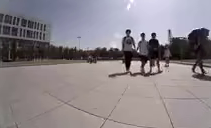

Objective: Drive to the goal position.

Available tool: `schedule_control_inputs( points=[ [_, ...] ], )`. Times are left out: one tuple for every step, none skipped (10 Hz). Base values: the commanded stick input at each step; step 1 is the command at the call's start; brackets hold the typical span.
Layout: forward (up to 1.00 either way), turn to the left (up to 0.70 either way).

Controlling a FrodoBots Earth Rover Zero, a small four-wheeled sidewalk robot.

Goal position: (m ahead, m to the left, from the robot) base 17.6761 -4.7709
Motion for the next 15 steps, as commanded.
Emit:
schedule_control_inputs(
  points=[
    [1.0,0.0],
    [1.0,0.0],
    [1.0,0.0],
    [1.0,0.0],
    [1.0,0.0],
    [1.0,0.0],
    [1.0,0.0],
    [0.81,0.0],
    [0.33,0.0],
    [0.0,0.0],
    [0.0,0.0],
    [0.0,0.0],
    [0.0,0.0],
    [0.0,0.0],
    [0.0,0.0]
  ],
)
